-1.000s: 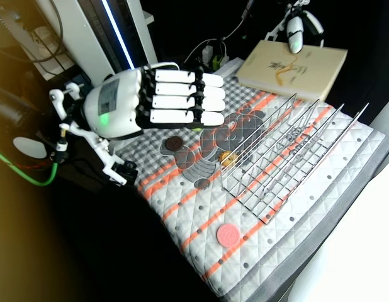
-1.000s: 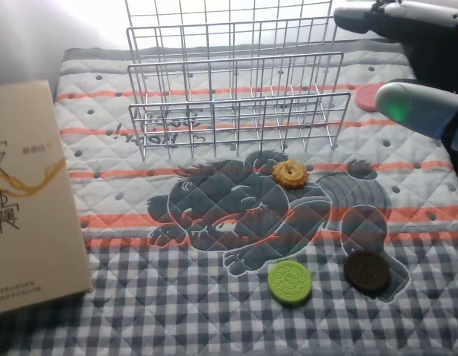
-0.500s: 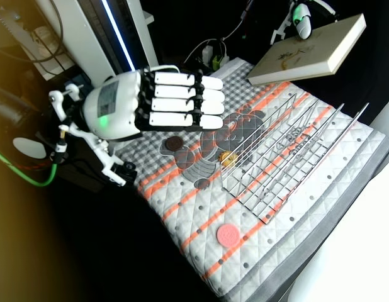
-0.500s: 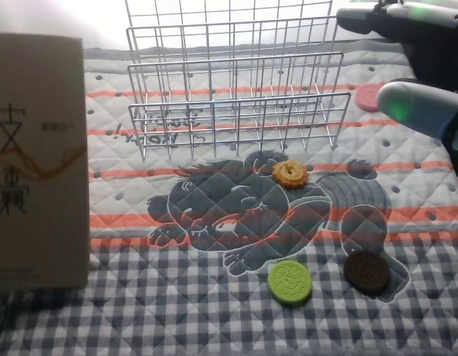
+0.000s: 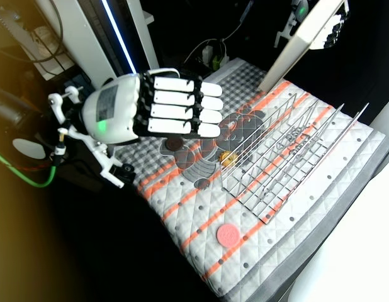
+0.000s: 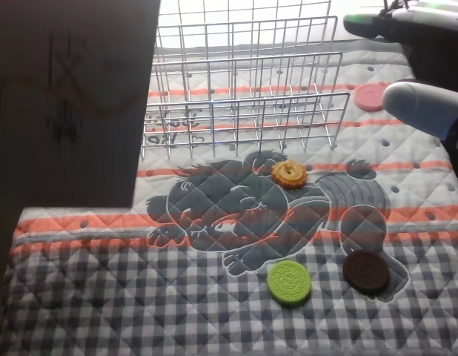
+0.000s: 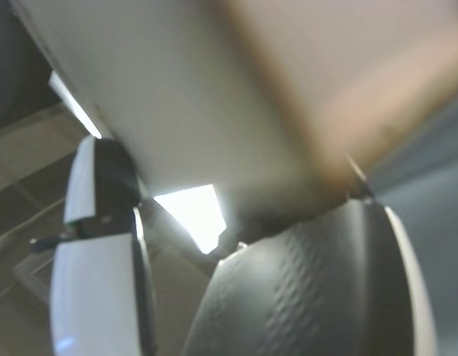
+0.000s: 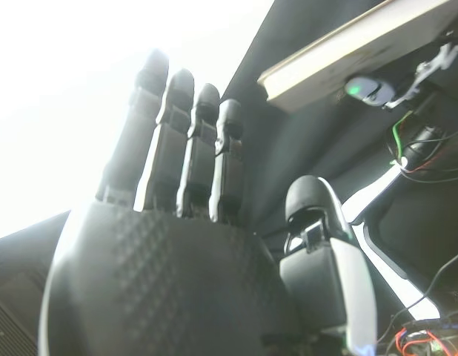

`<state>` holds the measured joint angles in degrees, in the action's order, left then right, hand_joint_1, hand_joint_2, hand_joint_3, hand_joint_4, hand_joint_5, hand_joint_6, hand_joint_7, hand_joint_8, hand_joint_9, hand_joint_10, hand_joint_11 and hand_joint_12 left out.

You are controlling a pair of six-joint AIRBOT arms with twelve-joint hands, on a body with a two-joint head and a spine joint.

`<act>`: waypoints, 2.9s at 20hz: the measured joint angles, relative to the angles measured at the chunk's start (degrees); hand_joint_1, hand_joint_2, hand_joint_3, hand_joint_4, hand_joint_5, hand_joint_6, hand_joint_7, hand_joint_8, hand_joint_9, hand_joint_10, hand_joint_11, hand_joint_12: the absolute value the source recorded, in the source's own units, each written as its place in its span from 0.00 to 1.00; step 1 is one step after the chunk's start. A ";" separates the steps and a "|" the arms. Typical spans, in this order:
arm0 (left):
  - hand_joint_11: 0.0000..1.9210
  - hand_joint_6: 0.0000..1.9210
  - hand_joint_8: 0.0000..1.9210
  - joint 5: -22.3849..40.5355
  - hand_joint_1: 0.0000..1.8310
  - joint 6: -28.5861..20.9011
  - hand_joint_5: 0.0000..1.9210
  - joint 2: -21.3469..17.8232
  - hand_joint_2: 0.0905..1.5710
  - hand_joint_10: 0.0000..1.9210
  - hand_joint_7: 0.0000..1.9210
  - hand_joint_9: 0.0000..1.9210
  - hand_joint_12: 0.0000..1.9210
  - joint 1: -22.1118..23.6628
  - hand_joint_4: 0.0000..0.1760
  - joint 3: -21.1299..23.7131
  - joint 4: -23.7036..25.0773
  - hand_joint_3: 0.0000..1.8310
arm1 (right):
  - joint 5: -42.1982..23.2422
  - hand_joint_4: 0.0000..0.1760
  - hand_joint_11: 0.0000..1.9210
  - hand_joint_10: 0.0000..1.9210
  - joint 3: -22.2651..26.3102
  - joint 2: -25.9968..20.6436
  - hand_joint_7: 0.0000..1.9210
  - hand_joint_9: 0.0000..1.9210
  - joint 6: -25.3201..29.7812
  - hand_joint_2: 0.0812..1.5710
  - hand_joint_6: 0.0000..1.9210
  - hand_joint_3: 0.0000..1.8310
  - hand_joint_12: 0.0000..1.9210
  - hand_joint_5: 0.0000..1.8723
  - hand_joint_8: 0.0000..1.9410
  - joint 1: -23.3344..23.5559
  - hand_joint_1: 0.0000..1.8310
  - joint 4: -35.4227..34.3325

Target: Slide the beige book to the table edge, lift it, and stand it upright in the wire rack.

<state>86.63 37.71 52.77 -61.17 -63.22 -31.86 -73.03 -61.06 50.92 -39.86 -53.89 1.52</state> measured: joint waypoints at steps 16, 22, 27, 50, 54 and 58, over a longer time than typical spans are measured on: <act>0.52 0.42 0.38 -15.89 0.76 2.45 0.54 12.04 0.65 0.52 0.57 0.58 0.53 30.91 0.00 -13.90 14.78 0.00 | -1.25 0.00 0.26 0.00 -0.44 0.42 0.27 0.25 0.02 0.85 0.00 0.00 0.00 0.27 0.00 -2.08 0.01 -1.55; 0.54 0.45 0.35 -27.58 0.75 7.93 0.52 15.04 0.65 0.43 0.60 0.60 0.57 37.09 0.00 -16.85 20.59 0.00 | -1.51 0.00 0.29 0.00 -1.11 1.01 0.27 0.27 0.00 0.85 0.00 0.00 0.01 0.26 0.00 -2.14 0.00 -1.64; 0.56 0.45 0.30 -31.52 0.71 9.35 0.53 16.13 0.65 0.31 0.65 0.66 0.61 40.30 0.00 -19.26 21.92 0.00 | -1.60 0.00 0.28 0.00 -1.38 1.27 0.27 0.26 -0.02 0.86 0.00 0.00 0.00 0.26 0.00 -2.14 0.00 -1.40; 0.44 0.35 0.41 -28.94 0.76 15.98 0.55 15.17 0.66 0.62 0.57 0.52 0.72 37.81 0.00 -17.16 20.22 0.00 | -1.57 0.00 0.32 0.00 -1.70 1.86 0.29 0.30 0.13 0.89 0.00 0.01 0.01 0.27 0.00 -2.80 0.00 -1.03; 0.48 0.42 0.42 -24.83 0.75 15.58 0.50 15.17 0.67 0.62 0.57 0.54 0.67 34.77 0.00 -15.89 18.67 0.00 | -1.68 0.00 0.34 0.00 -1.70 1.92 0.29 0.31 0.31 0.90 0.00 0.00 0.02 0.27 0.00 -2.80 0.00 -1.01; 0.45 0.45 0.42 -21.27 0.68 15.85 0.53 14.84 0.67 0.48 0.59 0.58 0.72 31.23 0.00 -15.06 14.78 0.00 | -2.05 0.00 0.32 0.00 -1.70 2.08 0.29 0.30 0.39 0.90 0.00 0.00 0.00 0.27 0.00 -3.21 0.00 -1.36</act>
<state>65.36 53.56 67.61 -29.93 -78.28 -17.08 -75.09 -62.76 52.99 -39.46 -57.10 0.16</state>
